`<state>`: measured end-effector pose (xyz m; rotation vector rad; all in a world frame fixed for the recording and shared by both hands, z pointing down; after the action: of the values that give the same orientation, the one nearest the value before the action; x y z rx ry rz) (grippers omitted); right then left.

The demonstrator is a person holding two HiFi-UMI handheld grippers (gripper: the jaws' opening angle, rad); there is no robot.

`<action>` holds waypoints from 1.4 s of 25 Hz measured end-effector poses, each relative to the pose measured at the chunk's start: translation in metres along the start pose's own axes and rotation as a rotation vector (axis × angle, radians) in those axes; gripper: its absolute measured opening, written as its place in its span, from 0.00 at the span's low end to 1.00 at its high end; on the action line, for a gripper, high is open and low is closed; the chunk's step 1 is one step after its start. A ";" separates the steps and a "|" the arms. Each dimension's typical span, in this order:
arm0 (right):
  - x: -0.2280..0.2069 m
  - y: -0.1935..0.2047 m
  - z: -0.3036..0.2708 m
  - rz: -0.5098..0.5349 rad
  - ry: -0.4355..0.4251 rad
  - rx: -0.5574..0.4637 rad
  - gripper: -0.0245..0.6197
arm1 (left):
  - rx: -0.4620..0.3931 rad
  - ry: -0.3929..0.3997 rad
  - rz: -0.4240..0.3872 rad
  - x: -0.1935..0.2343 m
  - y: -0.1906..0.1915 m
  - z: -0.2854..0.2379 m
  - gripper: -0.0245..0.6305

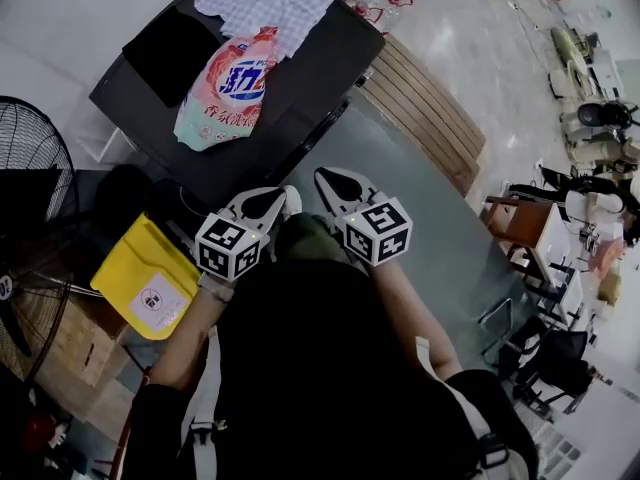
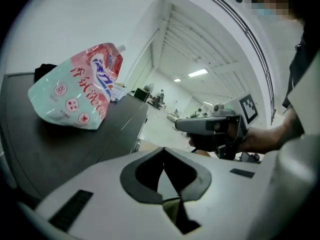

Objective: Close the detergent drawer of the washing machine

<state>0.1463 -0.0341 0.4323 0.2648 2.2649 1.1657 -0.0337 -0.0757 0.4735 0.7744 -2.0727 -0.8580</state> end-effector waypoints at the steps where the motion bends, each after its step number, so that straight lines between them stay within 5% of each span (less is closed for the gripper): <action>1: 0.003 -0.005 0.007 0.006 0.010 -0.018 0.06 | -0.012 0.008 -0.011 -0.003 -0.007 0.002 0.05; 24: 0.075 -0.076 0.116 0.178 0.144 -0.300 0.07 | -0.312 0.105 -0.335 -0.073 -0.145 0.069 0.05; 35: 0.088 -0.080 0.126 0.215 0.155 -0.346 0.07 | -0.380 0.111 -0.323 -0.069 -0.153 0.080 0.05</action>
<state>0.1526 0.0404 0.2758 0.2948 2.1538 1.7174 -0.0246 -0.0899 0.2882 0.9320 -1.6406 -1.3087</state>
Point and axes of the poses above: the fingertips, and each gripper's own axes: z backward along the fingers, x to its left, y out of its underside, the point moved 9 cm from there along z, backward along the fingers, and after that the axes turned 12 degrees about -y, right-handed, at the moved point
